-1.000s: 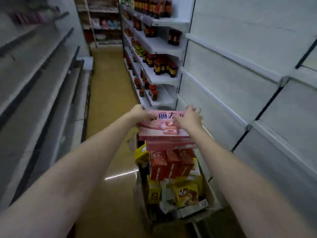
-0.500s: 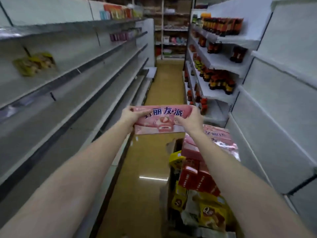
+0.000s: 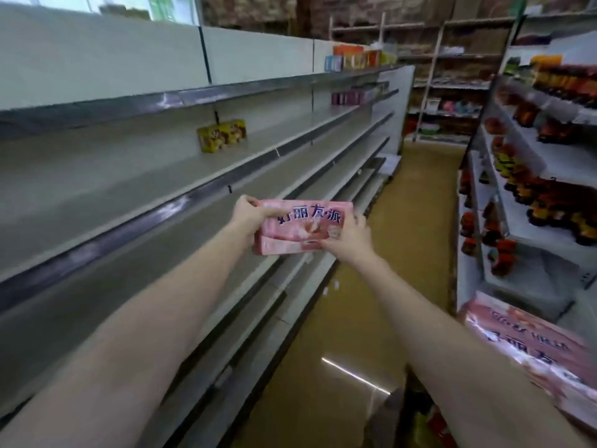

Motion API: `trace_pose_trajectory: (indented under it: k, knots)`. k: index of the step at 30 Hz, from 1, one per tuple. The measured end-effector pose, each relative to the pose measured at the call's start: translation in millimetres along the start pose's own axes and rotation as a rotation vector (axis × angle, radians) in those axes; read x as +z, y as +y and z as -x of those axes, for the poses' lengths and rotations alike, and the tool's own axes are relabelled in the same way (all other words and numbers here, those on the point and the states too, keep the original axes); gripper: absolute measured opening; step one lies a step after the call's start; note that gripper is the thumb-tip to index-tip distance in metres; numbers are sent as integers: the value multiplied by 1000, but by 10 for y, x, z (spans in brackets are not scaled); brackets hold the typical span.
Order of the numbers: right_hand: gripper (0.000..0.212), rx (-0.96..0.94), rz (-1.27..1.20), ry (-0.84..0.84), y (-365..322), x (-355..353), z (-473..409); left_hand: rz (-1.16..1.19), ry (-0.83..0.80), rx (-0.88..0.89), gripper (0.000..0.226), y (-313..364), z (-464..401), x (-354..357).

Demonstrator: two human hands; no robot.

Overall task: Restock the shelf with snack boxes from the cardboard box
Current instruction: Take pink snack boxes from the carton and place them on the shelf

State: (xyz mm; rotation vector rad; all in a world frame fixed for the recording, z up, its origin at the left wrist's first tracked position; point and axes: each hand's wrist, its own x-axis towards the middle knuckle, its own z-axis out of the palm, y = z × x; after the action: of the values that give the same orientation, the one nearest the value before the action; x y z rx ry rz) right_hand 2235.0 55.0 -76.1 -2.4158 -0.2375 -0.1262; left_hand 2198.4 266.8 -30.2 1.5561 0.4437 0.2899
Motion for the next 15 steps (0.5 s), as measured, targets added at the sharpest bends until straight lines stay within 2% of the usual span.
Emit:
trace_pose_trajectory:
  k: [3, 5, 7, 9, 11, 13, 15]
  knots:
    - [99, -226, 114, -80, -376, 228, -182, -63, 63, 37, 100, 113, -204, -201]
    - [92, -369, 175, -104, -622, 343, -250, -143, 113, 88, 83, 202, -305, -325]
    - [99, -479, 251, -164, -843, 455, -311, -175, 148, 139, 60, 281, -366, -432]
    - [112, -521, 311, -218, -1032, 621, -378, -150, 169, 156, 58, 320, -468, -513]
    - [116, -537, 276, -135, -1199, 781, -458, -96, 181, 116, 56, 362, -591, -592]
    - [110, -565, 224, -20, -1336, 872, -544, -70, 159, 83, 51, 456, -681, -680]
    - [96, -532, 69, -30, -1440, 909, -625, -115, 122, 77, 68, 596, -743, -783]
